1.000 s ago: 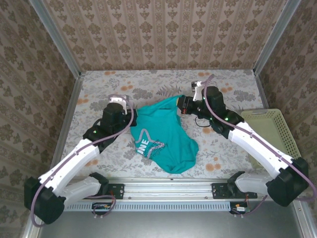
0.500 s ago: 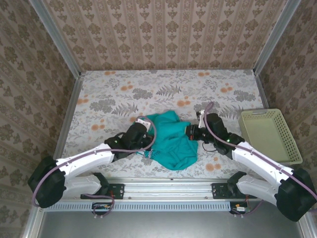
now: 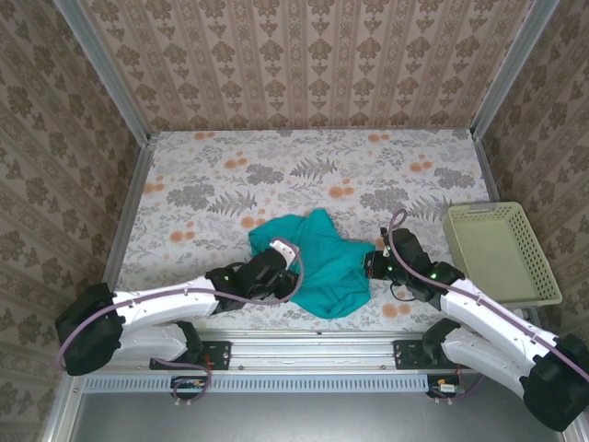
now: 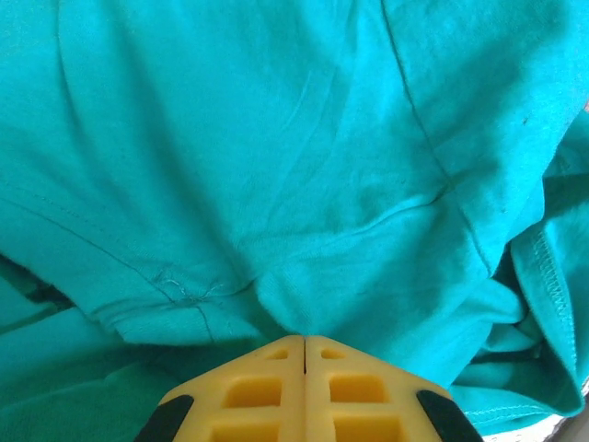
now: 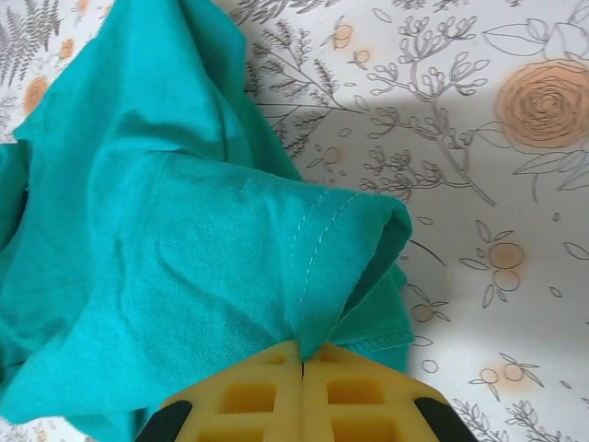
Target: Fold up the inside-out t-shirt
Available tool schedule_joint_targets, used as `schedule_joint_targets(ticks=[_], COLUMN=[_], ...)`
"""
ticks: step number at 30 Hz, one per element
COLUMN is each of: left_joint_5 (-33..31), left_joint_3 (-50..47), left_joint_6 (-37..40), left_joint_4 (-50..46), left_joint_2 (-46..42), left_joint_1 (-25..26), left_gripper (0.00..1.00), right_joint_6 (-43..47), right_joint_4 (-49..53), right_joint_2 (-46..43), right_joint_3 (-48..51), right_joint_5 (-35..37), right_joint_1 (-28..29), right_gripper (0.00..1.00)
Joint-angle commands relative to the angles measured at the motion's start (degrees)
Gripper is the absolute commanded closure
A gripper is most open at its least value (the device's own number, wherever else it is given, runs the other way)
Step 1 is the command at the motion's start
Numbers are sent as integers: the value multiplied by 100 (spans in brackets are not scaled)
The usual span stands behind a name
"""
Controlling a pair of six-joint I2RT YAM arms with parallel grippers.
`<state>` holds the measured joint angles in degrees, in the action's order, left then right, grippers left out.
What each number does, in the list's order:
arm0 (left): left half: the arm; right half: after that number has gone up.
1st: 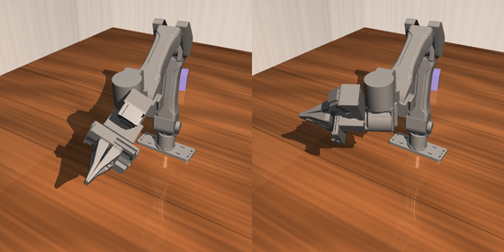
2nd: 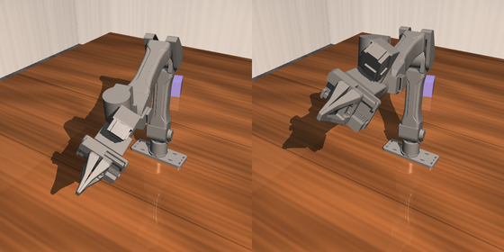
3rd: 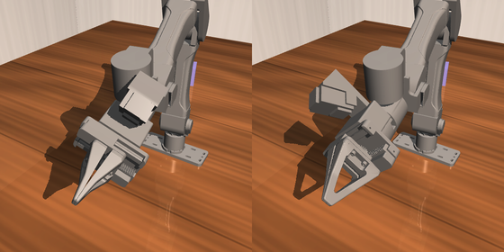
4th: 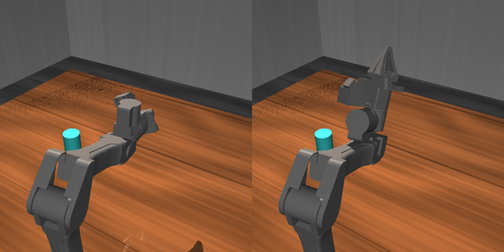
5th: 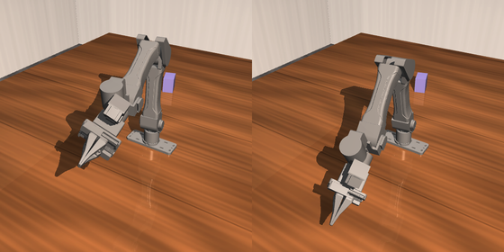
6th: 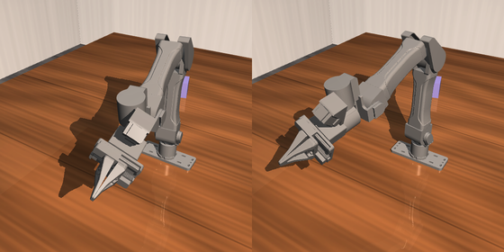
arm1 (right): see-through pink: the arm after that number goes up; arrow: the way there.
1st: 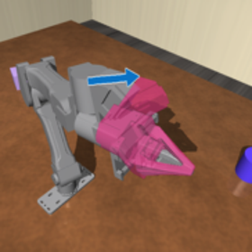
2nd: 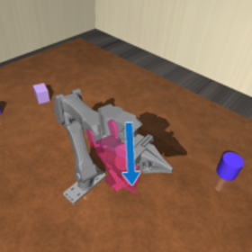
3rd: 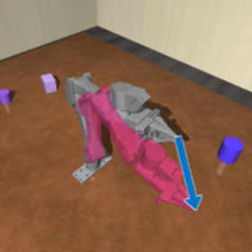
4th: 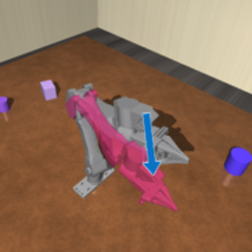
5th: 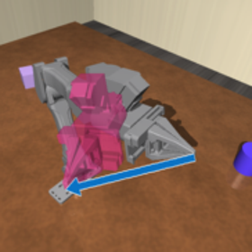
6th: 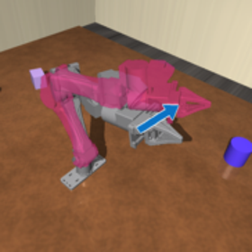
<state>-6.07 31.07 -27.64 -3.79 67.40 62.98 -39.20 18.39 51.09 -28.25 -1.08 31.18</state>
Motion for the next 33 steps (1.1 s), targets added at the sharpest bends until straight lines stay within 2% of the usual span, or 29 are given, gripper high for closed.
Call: schedule_joint_targets(ticks=[1, 8, 9, 10, 11, 16, 19, 22, 25, 28, 33], left_joint_5=[-278, -362, -399, -447, -505, -697, -679, -664, -639, -616, -618], left_joint_3=[269, 407, 424, 433, 437, 452, 450, 401, 365, 403, 426], left_joint_6=[264, 292, 286, 277, 262, 141, 88, 26, -7, -5, -5], left_joint_4=[-174, 19, 34, 36, 31, 125, 254, 376, 458, 437, 414], left_joint_2=[126, 344, 359, 362, 353, 292, 317, 334, 362, 397, 371], left_joint_1=[132, 290, 296, 302, 299, 267, 259, 257, 259, 259, 259], left_gripper=[100, 100, 100, 100, 100, 100, 100, 100, 100, 100, 100], right_joint_6=[19, -121, -125, -104, -23, 229, -108, -718, -1035, -1239, -1326], right_joint_4=[-66, 163, 279, 442, 525, 481, 873, 934, 296, -33, -660], right_joint_2=[175, 1220, 1352, 1461, 1514, 997, 599, 297, 303, 510, 981], right_joint_3=[-507, -1363, -1487, -1610, -1699, -1530, -1419, -1089, -610, -478, -387], right_joint_5=[-129, 135, 234, 367, 462, 393, 979, 1537, 1305, 1324, 1243], right_joint_1=[11, -165, -206, -223, -226, -17, 431, 1008, 1075, 1069, 1011], right_gripper=[100, 100, 95, 84, 81, 68, 67, 62, 64, 70, 75])
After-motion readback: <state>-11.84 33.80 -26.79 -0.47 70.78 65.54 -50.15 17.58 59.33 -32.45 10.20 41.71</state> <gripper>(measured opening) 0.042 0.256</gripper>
